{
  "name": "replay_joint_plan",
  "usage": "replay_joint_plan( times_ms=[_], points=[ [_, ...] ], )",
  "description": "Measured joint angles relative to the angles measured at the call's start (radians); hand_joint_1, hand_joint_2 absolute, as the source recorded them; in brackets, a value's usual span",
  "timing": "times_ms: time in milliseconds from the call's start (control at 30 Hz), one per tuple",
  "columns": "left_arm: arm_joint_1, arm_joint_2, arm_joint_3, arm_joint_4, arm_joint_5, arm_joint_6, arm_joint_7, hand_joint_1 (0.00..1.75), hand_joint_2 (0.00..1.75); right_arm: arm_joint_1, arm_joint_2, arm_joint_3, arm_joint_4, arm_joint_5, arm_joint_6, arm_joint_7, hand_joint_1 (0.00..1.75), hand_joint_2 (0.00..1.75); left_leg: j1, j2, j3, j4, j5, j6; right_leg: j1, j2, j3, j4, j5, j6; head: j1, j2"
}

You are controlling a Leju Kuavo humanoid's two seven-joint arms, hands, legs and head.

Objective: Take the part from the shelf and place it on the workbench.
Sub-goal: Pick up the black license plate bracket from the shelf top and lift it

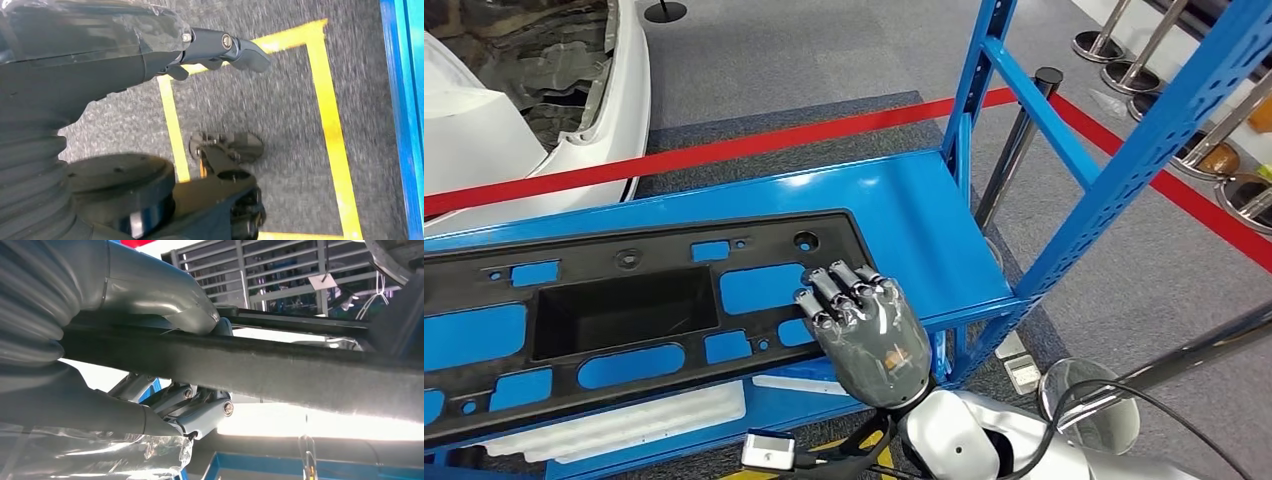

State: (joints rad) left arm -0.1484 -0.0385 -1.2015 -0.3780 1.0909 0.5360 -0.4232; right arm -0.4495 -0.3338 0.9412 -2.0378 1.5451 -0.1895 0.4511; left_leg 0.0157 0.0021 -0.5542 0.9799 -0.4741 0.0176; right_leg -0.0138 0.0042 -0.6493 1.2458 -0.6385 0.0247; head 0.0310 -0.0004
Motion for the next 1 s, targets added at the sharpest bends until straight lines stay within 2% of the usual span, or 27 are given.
replay_joint_plan(
  times_ms=[33, 67, 100, 133, 167, 200, 233, 333, 400, 433, 500, 533, 567, 600, 667, 700, 767, 867, 933, 1000],
  points=[
    [0.000, 0.000, 0.000, 0.000, -0.001, 0.000, 0.000, 0.00, 1.75, 0.003, 0.000, 0.000, 0.000, -0.002, 0.000, 0.000, 1.75, 1.75, 0.002, 0.000, 0.001, 0.001, -0.002, -0.002, -0.004, 0.000, -0.025, 0.039, -0.003, 0.003, 0.003, 0.000],
    [0.001, -0.001, 0.000, 0.000, -0.002, 0.000, 0.000, 0.00, 1.75, 0.005, 0.000, -0.001, 0.000, -0.003, 0.000, 0.000, 1.75, 1.75, 0.004, 0.000, 0.003, 0.003, -0.004, -0.006, -0.007, 0.000, -0.031, 0.041, 0.013, 0.006, 0.005, 0.000],
    [0.001, -0.001, 0.000, 0.000, -0.002, 0.000, 0.000, 0.00, 1.75, 0.006, 0.000, -0.001, 0.000, -0.003, 0.000, 0.000, 1.75, 1.75, 0.008, -0.001, 0.005, 0.006, -0.008, -0.011, -0.011, -0.001, -0.017, 0.001, 0.049, 0.010, 0.008, 0.000],
    [0.001, -0.001, 0.000, 0.000, -0.003, 0.000, 0.000, 0.00, 1.75, 0.006, 0.000, -0.002, 0.000, -0.004, 0.000, 0.000, 1.75, 1.75, 0.013, -0.002, 0.008, 0.011, -0.014, -0.019, -0.016, -0.002, 0.010, -0.069, 0.093, 0.015, 0.010, 0.000],
    [0.000, -0.001, 0.000, 0.001, -0.003, 0.000, 0.000, 0.00, 1.75, 0.007, 0.000, -0.002, 0.000, -0.004, 0.000, 0.000, 1.75, 1.75, 0.015, -0.004, 0.009, 0.018, -0.020, -0.028, -0.016, -0.002, 0.037, -0.133, 0.122, 0.019, 0.012, 0.000],
    [0.000, -0.001, 0.000, 0.001, -0.003, 0.000, 0.000, 0.00, 1.75, 0.007, 0.000, -0.004, 0.000, -0.004, -0.001, 0.000, 1.75, 1.75, 0.015, -0.005, 0.008, 0.026, -0.027, -0.037, -0.018, 0.000, 0.057, -0.182, 0.141, 0.018, 0.015, 0.000],
    [-0.001, -0.001, 0.000, 0.002, -0.003, 0.000, 0.000, 0.00, 1.75, 0.008, 0.000, -0.005, 0.000, -0.004, -0.002, 0.000, 1.75, 1.75, 0.014, -0.006, 0.006, 0.032, -0.030, -0.045, -0.017, 0.002, 0.065, -0.205, 0.144, 0.014, 0.016, 0.000],
    [-0.001, -0.001, 0.000, 0.003, -0.003, 0.000, 0.000, 0.00, 1.75, 0.009, 0.000, -0.006, 0.000, -0.005, -0.003, 0.000, 1.75, 1.75, 0.015, -0.006, 0.004, 0.037, -0.033, -0.059, -0.012, 0.007, 0.060, -0.202, 0.139, -0.008, 0.005, 0.000],
    [-0.001, -0.001, 0.000, 0.003, -0.003, 0.000, 0.000, 0.00, 1.75, 0.008, 0.000, -0.007, 0.000, -0.006, -0.003, 0.000, 1.75, 1.75, 0.016, -0.005, -0.011, 0.081, -0.064, -0.065, -0.012, 0.004, 0.061, -0.203, 0.140, -0.021, -0.006, 0.000],
    [-0.002, -0.001, 0.000, 0.003, -0.003, 0.000, 0.000, 0.00, 1.75, 0.008, 0.001, -0.007, 0.000, -0.007, -0.004, 0.000, 1.75, 1.75, 0.015, -0.005, -0.033, 0.133, -0.095, -0.067, -0.011, 0.002, 0.061, -0.203, 0.140, -0.026, -0.012, 0.000],
    [0.000, -0.001, 0.000, 0.004, -0.002, 0.000, 0.000, 0.00, 1.75, 0.008, 0.001, -0.007, 0.000, -0.010, -0.005, 0.000, 1.75, 1.75, 0.011, -0.005, -0.096, 0.270, -0.157, -0.065, -0.005, -0.001, 0.061, -0.203, 0.138, -0.033, -0.024, 0.000],
    [0.001, -0.001, 0.000, 0.004, -0.002, 0.000, 0.000, 0.00, 1.75, 0.008, 0.001, -0.007, 0.000, -0.013, -0.005, 0.000, 1.75, 1.75, 0.008, -0.005, -0.120, 0.318, -0.169, -0.062, -0.002, -0.001, 0.062, -0.203, 0.137, -0.036, -0.027, 0.000],
    [0.003, -0.001, 0.000, 0.004, -0.001, 0.000, 0.000, 0.00, 1.75, 0.008, 0.001, -0.007, 0.000, -0.015, -0.005, 0.000, 1.75, 1.75, 0.004, -0.005, -0.129, 0.333, -0.162, -0.057, 0.002, -0.001, 0.063, -0.203, 0.136, -0.038, -0.028, 0.000],
    [0.003, -0.001, 0.000, 0.005, -0.001, 0.000, 0.000, 0.00, 1.75, 0.008, 0.001, -0.007, 0.000, -0.017, -0.006, 0.000, 1.75, 1.75, 0.000, -0.005, -0.118, 0.305, -0.134, -0.049, 0.005, -0.001, 0.066, -0.203, 0.135, -0.039, -0.029, 0.000],
    [0.004, -0.001, 0.000, 0.005, 0.000, 0.000, 0.000, 0.00, 1.75, 0.008, 0.002, -0.007, 0.000, -0.020, -0.007, 0.000, 1.75, 1.75, -0.011, -0.006, -0.065, 0.180, -0.059, -0.027, 0.009, 0.001, 0.072, -0.203, 0.132, -0.041, -0.031, 0.000],
    [0.004, -0.001, 0.000, 0.006, 0.000, 0.000, -0.001, 0.00, 1.75, 0.007, 0.003, -0.007, 0.000, -0.021, -0.007, 0.000, 1.75, 1.75, -0.016, -0.007, -0.042, 0.121, -0.034, -0.018, 0.011, 0.002, 0.072, -0.202, 0.131, -0.041, -0.031, 0.000],
    [0.004, -0.001, 0.000, 0.007, 0.000, 0.000, -0.001, 0.00, 1.75, 0.007, 0.004, -0.008, 0.000, -0.022, -0.008, 0.000, 1.75, 1.75, -0.023, -0.008, -0.023, 0.064, -0.023, -0.007, 0.012, 0.002, 0.069, -0.202, 0.131, -0.037, -0.032, 0.000],
    [0.005, -0.001, 0.000, 0.008, 0.002, 0.000, -0.001, 0.00, 1.75, 0.005, 0.004, -0.008, 0.001, -0.025, -0.010, -0.001, 1.75, 1.75, -0.020, -0.007, -0.021, 0.044, -0.020, -0.004, 0.012, 0.000, 0.064, -0.197, 0.125, -0.024, -0.034, 0.000],
    [0.004, -0.002, 0.000, 0.009, 0.005, 0.002, -0.002, 0.00, 1.75, 0.002, 0.004, -0.008, 0.002, -0.029, -0.012, -0.001, 1.75, 1.75, -0.013, -0.005, -0.018, 0.031, -0.013, 0.002, 0.012, 0.000, 0.040, -0.136, 0.082, -0.014, -0.028, 0.000],
    [0.004, -0.002, 0.001, 0.011, 0.008, 0.003, -0.003, 0.00, 1.75, 0.000, 0.004, -0.008, 0.004, -0.035, -0.015, -0.002, 1.75, 1.75, -0.013, -0.003, -0.019, 0.030, -0.011, 0.004, 0.008, 0.000, -0.010, -0.017, 0.020, -0.007, -0.021, 0.000]
  ],
)
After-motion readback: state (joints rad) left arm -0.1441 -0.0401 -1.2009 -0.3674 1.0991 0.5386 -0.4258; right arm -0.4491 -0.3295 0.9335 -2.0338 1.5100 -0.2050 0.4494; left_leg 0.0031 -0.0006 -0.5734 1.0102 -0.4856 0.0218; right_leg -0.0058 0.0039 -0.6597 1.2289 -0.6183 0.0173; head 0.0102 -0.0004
